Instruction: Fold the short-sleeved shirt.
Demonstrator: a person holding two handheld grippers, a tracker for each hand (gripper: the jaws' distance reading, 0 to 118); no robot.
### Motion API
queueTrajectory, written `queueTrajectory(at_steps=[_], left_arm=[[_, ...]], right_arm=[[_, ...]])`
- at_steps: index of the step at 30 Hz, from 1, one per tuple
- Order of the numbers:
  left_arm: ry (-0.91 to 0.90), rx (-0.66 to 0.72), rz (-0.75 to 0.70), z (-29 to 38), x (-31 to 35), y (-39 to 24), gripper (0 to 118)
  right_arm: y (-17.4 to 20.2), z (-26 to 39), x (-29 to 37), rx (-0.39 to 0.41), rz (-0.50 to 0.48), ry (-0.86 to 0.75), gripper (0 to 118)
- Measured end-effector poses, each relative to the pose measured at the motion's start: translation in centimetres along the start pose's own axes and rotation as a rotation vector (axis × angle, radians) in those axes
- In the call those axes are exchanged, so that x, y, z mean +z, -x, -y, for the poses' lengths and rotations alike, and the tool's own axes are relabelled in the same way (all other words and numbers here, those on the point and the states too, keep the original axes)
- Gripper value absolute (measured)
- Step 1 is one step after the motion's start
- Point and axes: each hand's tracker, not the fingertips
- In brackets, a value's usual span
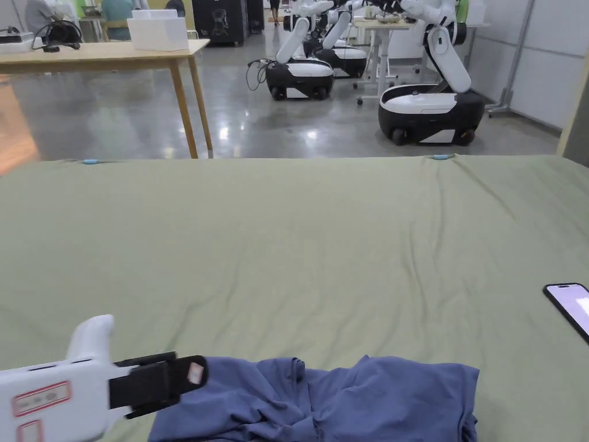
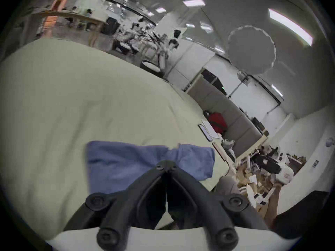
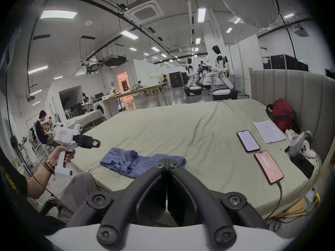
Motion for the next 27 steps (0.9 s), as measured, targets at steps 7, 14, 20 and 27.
queueTrajectory(at_steps=[7,14,20,27], left_arm=[[0.002,0.035,-0.145,0.7,1.7,3.2,0],[0.233,0.213,-0.015,-0.3,-3.8,6.9,118],[0.189,0.268,-0.028,-1.5,-6.1,7.4,118],[0.217,0.343,0.133,-0.2,-9.1,11.3,117]], right_arm=[[1.2,-1.1,-1.3,0.027,-0.007,-0.053,1],[1.9,-1.6,-1.0,0.04,-0.031,-0.066,1],[1.0,-0.9,-1.0,0.0,-0.051,-0.046,1],[1.0,-0.3,-0.9,0.003,-0.048,-0.005,1]])
